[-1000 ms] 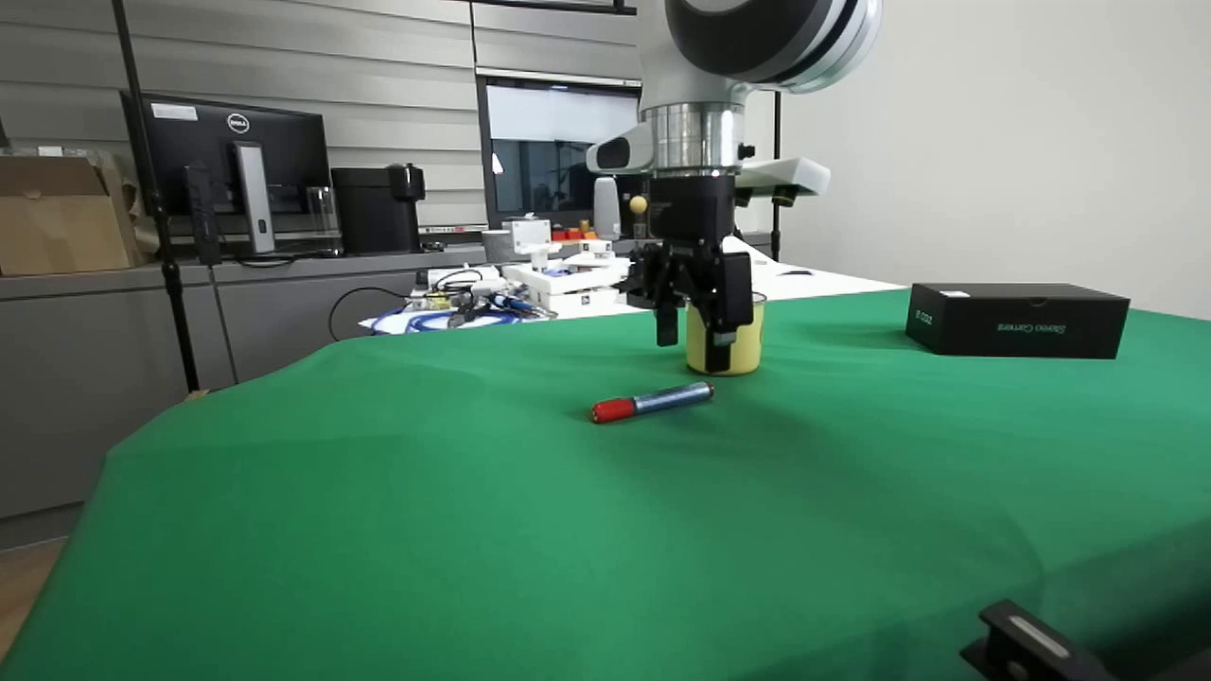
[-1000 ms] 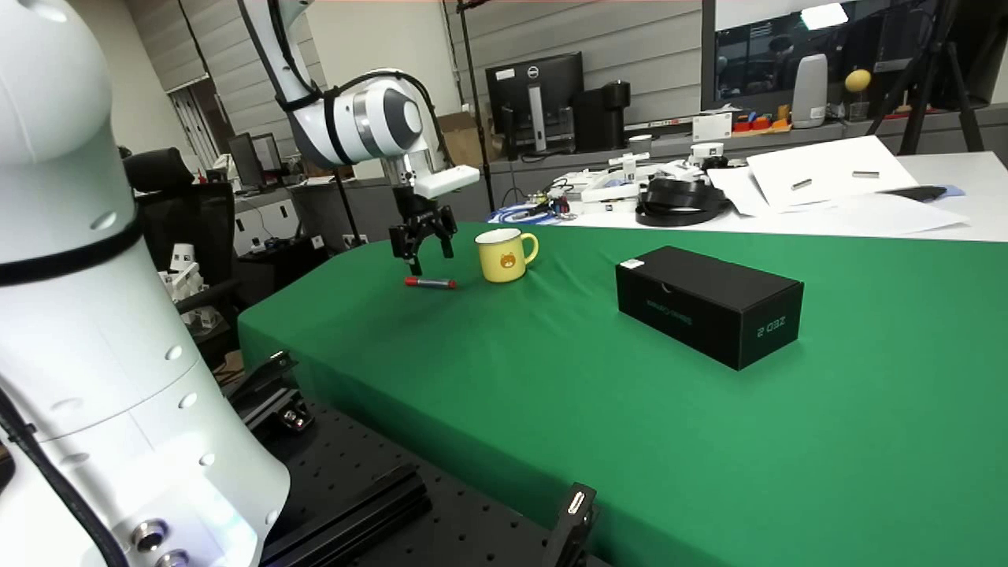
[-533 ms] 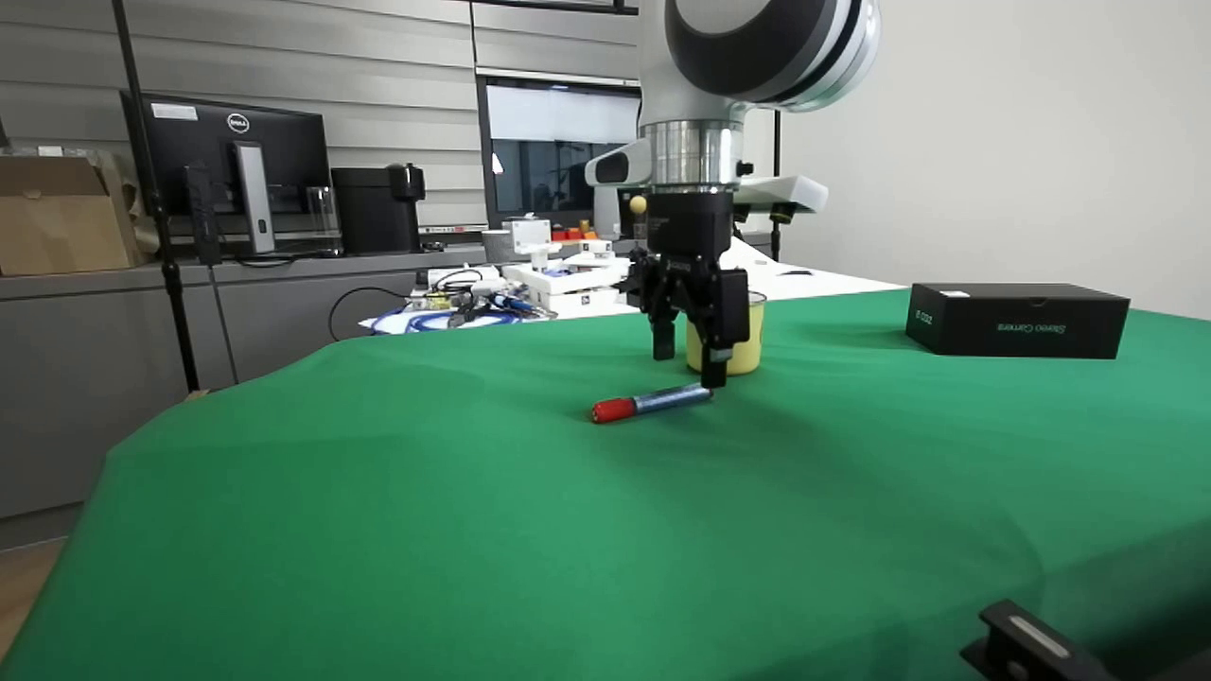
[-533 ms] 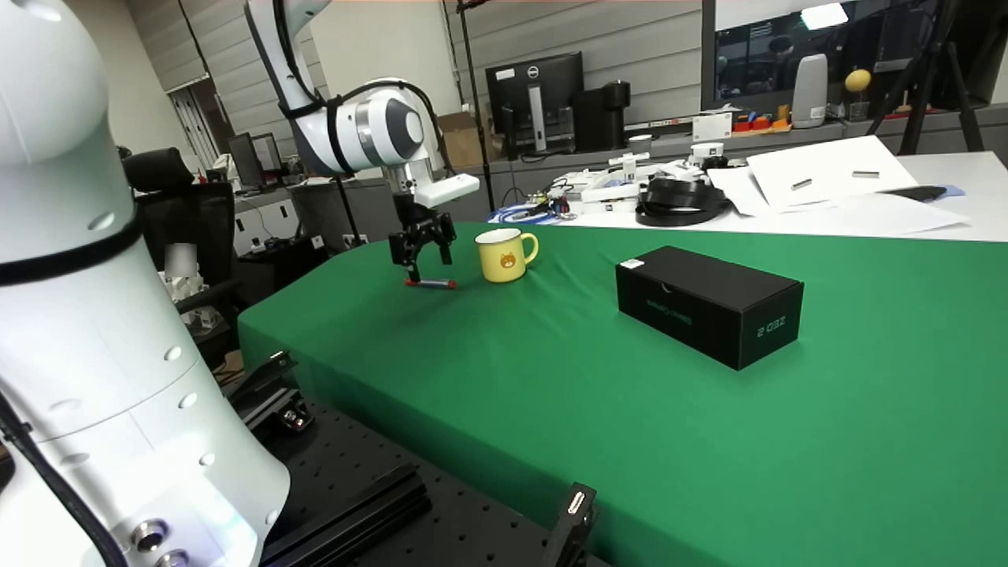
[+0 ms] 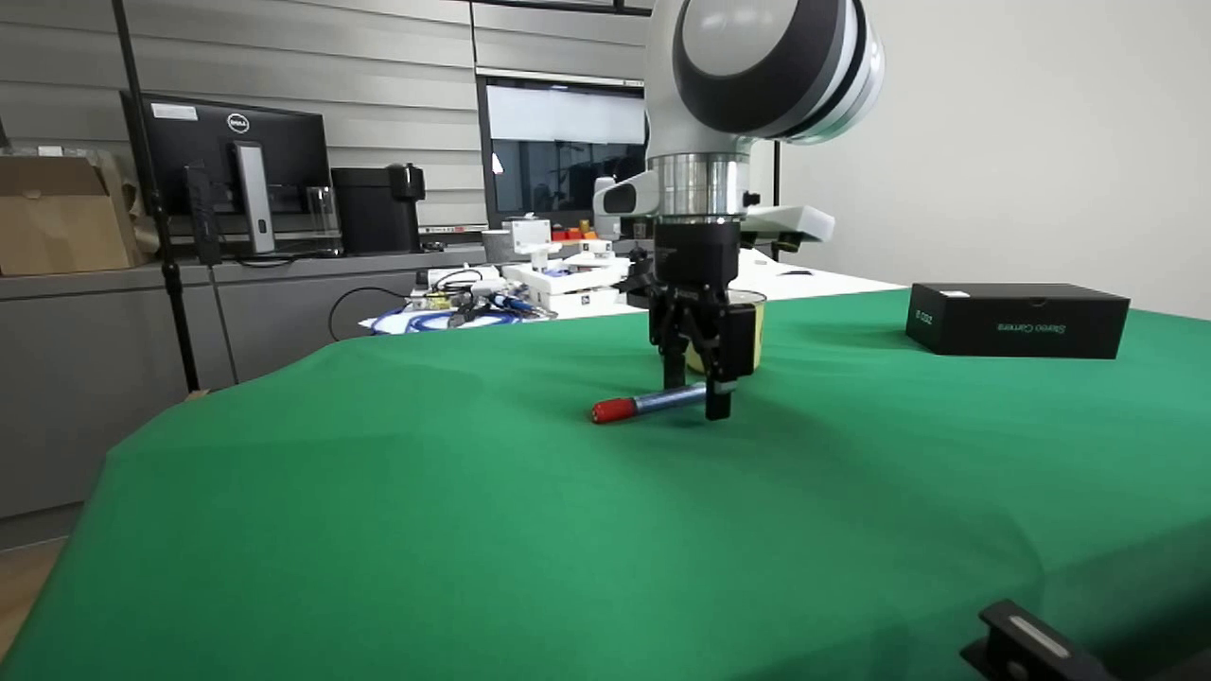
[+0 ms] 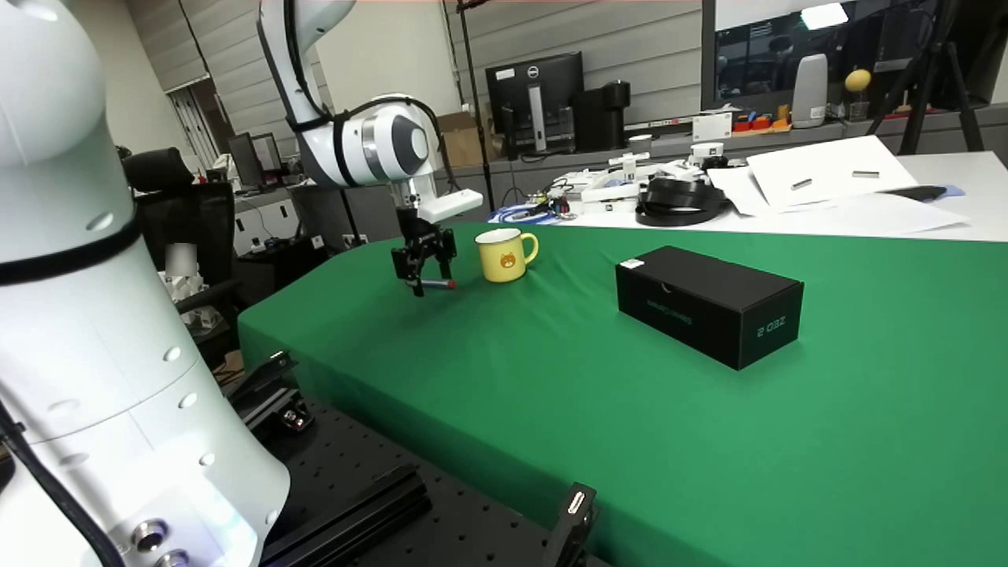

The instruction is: Put the red marker inside the yellow mug

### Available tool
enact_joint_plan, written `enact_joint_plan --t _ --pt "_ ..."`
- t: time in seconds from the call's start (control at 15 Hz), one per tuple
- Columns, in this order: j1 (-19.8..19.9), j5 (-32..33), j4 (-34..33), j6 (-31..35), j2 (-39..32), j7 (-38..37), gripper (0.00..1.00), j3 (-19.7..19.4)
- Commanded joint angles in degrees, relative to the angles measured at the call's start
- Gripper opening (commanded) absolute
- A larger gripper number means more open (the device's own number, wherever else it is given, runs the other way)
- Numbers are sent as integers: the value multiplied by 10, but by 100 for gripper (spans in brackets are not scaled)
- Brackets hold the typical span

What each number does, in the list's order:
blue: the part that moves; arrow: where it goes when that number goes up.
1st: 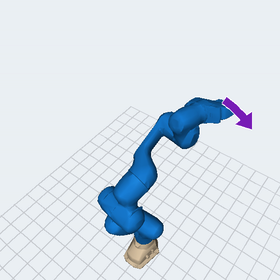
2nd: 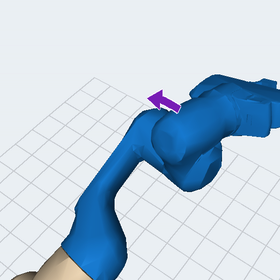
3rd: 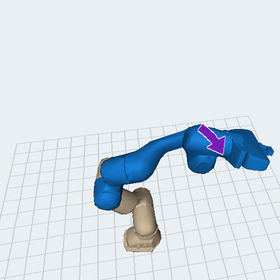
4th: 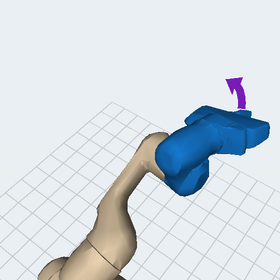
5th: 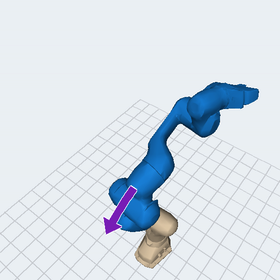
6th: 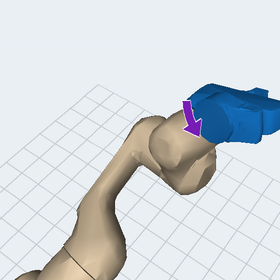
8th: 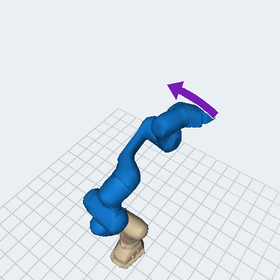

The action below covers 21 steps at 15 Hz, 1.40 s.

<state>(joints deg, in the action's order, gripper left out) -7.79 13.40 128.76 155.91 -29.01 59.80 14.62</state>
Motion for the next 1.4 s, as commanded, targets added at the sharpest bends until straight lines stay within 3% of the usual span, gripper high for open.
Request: enact_joint_plan --t 0.0,0.53,0.8,0.93,1.07,1.33 --pt "-2 10 -12 4 -12 -9 53 -1" --pt "-7 18 -20 4 -6 -15 1 -7" --pt "0 2 -26 -22 6 -25 5 -6" --pt "-16 19 -35 -62 22 -38 5 -19" --pt "-66 94 -43 -106 42 -78 5 -62" --pt "-112 231 -58 -192 72 -137 5 -83"
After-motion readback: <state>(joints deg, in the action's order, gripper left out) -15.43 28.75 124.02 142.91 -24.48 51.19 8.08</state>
